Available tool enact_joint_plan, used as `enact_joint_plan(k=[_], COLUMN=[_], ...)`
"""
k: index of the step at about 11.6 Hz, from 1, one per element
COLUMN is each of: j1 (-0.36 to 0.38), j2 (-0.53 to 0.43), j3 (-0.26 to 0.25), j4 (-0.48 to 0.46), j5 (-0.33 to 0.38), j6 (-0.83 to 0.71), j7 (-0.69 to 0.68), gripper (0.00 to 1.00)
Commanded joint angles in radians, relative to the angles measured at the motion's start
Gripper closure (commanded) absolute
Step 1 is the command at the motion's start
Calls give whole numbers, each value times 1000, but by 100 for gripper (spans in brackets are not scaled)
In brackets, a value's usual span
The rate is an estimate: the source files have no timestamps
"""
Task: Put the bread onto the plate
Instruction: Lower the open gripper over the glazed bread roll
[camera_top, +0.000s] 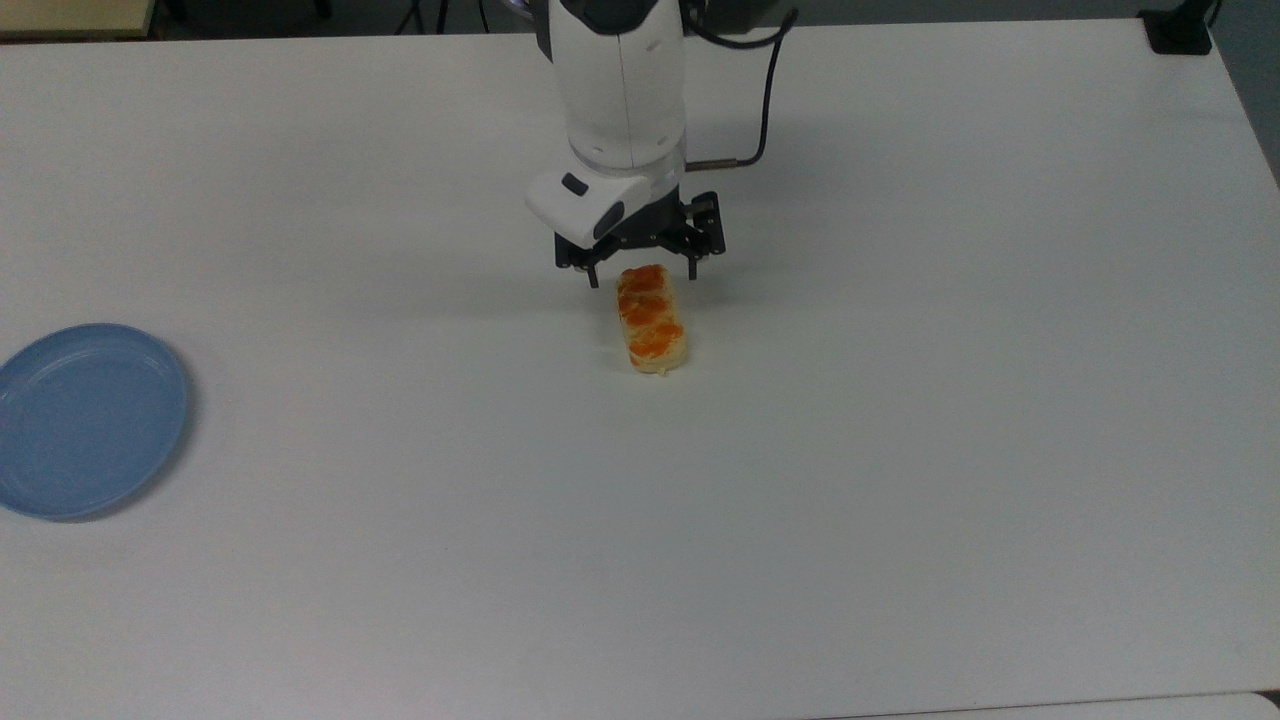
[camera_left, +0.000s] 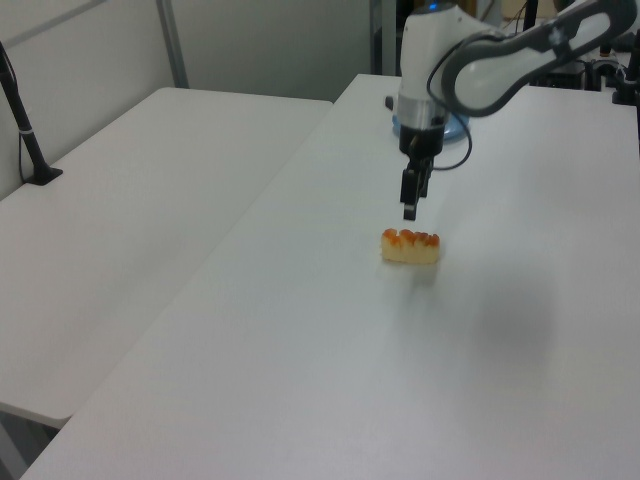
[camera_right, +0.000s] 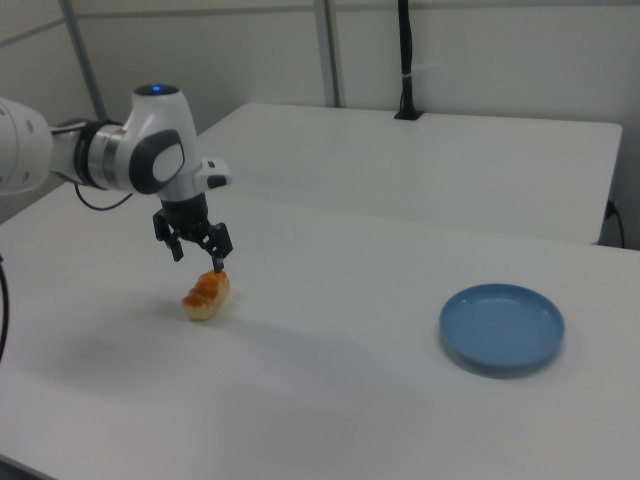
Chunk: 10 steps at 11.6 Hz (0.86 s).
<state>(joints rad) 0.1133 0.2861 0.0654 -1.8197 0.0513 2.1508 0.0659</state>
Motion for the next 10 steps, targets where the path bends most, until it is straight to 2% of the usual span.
enact_joint_plan(k=[1, 3, 6, 8, 10], j1=[32, 39, 42, 43, 45], j2=[40, 71, 82, 103, 116], j3=[-6, -6, -7, -7, -7], j4=[-7, -4, -10, -10, -10], j5=[9, 2, -63, -77, -100], j6=[69, 90, 89, 90, 90], j7=[49, 49, 49, 49, 49], gripper=[0, 0, 0, 0, 16])
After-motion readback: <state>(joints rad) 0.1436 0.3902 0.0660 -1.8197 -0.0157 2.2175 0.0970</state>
